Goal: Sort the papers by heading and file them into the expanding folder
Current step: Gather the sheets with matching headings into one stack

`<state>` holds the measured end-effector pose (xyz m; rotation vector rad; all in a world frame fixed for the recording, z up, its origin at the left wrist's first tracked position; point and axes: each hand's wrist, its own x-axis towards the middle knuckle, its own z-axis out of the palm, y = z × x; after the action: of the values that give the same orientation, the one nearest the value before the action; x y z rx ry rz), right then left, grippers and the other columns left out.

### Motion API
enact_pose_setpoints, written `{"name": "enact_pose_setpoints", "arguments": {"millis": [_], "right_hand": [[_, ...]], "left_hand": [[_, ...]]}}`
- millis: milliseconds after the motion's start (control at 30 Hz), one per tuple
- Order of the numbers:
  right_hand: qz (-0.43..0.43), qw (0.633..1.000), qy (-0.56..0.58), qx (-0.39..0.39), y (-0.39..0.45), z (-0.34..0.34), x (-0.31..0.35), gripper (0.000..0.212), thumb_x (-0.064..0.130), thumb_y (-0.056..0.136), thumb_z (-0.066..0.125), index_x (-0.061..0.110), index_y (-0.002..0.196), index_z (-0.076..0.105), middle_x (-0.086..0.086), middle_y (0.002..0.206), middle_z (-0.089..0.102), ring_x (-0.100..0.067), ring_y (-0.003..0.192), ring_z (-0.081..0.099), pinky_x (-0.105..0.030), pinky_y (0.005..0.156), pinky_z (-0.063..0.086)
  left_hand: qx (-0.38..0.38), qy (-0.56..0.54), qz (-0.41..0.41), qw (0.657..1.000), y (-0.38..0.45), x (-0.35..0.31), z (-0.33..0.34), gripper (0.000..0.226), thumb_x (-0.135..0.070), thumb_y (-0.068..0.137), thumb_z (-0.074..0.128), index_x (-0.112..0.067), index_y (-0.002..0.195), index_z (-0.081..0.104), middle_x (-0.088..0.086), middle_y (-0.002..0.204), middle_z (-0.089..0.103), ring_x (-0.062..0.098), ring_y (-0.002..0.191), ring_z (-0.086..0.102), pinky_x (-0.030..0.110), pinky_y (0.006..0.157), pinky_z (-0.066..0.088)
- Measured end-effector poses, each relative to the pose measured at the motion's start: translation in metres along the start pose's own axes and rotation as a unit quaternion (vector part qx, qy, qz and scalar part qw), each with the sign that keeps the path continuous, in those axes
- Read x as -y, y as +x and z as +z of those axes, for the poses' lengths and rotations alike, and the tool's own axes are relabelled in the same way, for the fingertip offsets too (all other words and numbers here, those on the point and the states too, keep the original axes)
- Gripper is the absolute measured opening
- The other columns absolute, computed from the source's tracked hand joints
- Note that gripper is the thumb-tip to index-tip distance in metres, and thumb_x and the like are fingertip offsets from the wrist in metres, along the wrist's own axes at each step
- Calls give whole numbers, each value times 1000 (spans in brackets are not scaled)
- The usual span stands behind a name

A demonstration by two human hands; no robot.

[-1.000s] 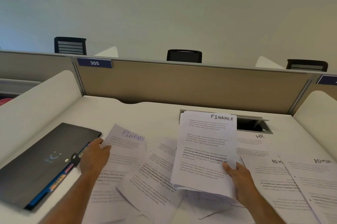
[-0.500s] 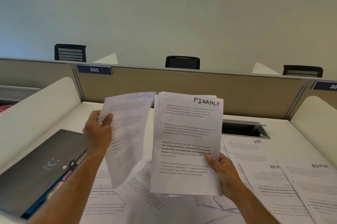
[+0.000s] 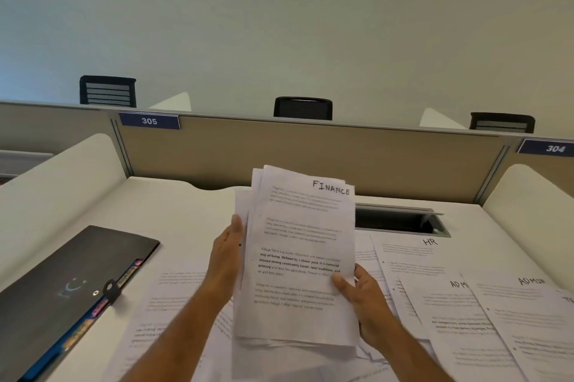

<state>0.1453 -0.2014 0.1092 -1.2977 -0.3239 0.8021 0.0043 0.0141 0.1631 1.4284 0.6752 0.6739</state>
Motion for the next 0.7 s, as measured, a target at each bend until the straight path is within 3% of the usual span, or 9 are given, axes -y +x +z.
{"name": "enact_pose_setpoints", "arguments": {"millis": [100, 167, 367, 467, 567, 700], "right_hand": [[-42, 998, -43, -25, -3, 4, 4, 40, 15, 85, 74, 14, 122, 59, -8, 112, 75, -34, 97, 74, -57, 81, 59], [-76, 992, -82, -50, -4, 8, 9, 33, 16, 87, 73, 19, 117, 60, -3, 109, 75, -28, 93, 75, -53, 79, 61], [-167, 968, -173, -75, -1, 21, 29, 38, 20, 90, 70, 30, 124, 55, 5, 113, 69, -20, 104, 68, -41, 84, 61], [-153, 968, -177, -96, 4, 26, 24, 42, 20, 90, 71, 37, 122, 50, 8, 113, 65, -19, 102, 67, -34, 75, 62], [-139, 967, -179, -112, 11, 30, 12, 42, 17, 91, 70, 41, 117, 49, 10, 111, 65, -17, 101, 66, -28, 67, 61], [-114, 965, -200, -128, 18, 31, -3, 44, 16, 92, 67, 44, 119, 48, 9, 113, 63, -17, 104, 63, -42, 79, 61]], "left_hand": [[-6, 72, 84, 994, -1, 5, 7, 24, -44, 93, 60, -25, 107, 63, -4, 96, 76, 22, 81, 76, 39, 66, 64], [-17, 85, 140, 986, -3, 5, 11, 12, -32, 97, 61, -28, 107, 59, -11, 93, 73, 19, 85, 75, 32, 64, 63], [-35, 97, 224, 969, -10, -3, 18, 27, -45, 86, 63, -32, 108, 52, -18, 97, 67, 8, 91, 69, 23, 63, 61], [-69, 111, 226, 965, -11, 3, 17, 43, -44, 81, 70, -28, 117, 51, -15, 99, 64, 3, 92, 65, 18, 62, 58], [-59, 95, 186, 976, -10, 13, 17, 35, -34, 88, 71, -30, 117, 52, -8, 100, 65, 15, 88, 68, 19, 59, 58], [-31, 83, 123, 988, -6, 27, 13, 35, -40, 84, 66, -33, 116, 54, -7, 104, 67, 21, 92, 69, 31, 67, 63]]}}
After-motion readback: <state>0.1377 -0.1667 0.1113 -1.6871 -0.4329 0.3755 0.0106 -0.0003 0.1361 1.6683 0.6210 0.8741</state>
